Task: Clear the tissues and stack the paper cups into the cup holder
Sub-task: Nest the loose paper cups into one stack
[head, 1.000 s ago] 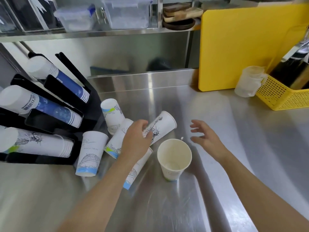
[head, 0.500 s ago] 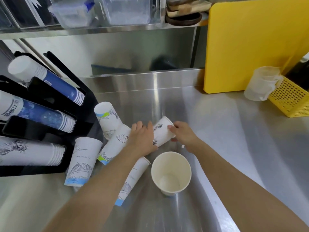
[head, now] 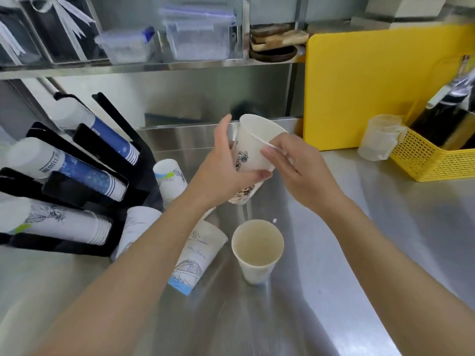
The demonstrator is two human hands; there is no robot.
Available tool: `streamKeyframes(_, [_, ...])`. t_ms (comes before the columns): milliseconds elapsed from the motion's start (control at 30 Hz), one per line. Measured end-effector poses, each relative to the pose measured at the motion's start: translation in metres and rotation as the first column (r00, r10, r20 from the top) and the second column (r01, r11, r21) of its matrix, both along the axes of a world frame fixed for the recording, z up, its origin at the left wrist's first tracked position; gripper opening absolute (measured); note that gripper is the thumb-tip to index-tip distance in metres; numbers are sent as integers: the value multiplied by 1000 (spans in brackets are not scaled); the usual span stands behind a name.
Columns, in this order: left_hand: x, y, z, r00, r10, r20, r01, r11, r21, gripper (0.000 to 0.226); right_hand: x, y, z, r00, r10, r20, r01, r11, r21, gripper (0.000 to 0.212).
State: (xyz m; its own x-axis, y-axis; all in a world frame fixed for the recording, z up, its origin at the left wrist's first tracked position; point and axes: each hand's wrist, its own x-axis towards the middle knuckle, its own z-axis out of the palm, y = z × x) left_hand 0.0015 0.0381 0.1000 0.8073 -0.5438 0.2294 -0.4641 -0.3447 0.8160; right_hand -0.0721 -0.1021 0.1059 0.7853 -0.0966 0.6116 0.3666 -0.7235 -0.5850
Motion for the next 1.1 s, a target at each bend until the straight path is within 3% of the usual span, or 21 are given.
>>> streamKeyframes(300, [-60, 25, -35, 984, -76, -161, 76, 997, -5, 88, -67, 26, -17, 998, -38, -58, 20, 958, -287, 27])
streamKeyframes(467, [-65, 33, -75, 983, -88, -162, 133, 947, 293, 83, -82, 35, -62, 988, -67, -141, -13, 866, -499, 23])
streamKeyframes(533, [-65, 40, -90, 987, -106, -119, 148, 887, 438, 85, -85, 37, -81, 961, -93, -259, -66, 837, -544, 24])
streamKeyframes(600, [-62, 49, -102, 988, -127, -89, 154, 847, 509, 92, -87, 40, -90, 922, -111, -371, -108, 846, -523, 36])
streamKeyframes(700, [-54, 61, -112, 991, -127, -30, 121, 812, 571, 93, -86, 42, -92, 947, -139, -291, -39, 846, -532, 41])
streamKeyframes(833, [-39, 79, -122, 987, 154, 44, -152, 814, 560, 100, -72, 58, -71, 986, -145, -84, 99, 908, -407, 31])
streamKeyframes(967, [-39, 93, -148, 938, 346, -33, -243, 723, 647, 110, -53, 93, -55, 999, -3, -37, -9, 949, -315, 17])
streamKeyframes(1033, [-42, 98, -159, 923, 372, -101, -220, 724, 654, 102, -45, 108, -56, 996, 33, -78, -57, 939, -338, 14])
streamKeyframes(1100, [-41, 104, -161, 890, 423, -170, -253, 769, 587, 79, -37, 115, -61, 992, 9, -127, -50, 945, -324, 12])
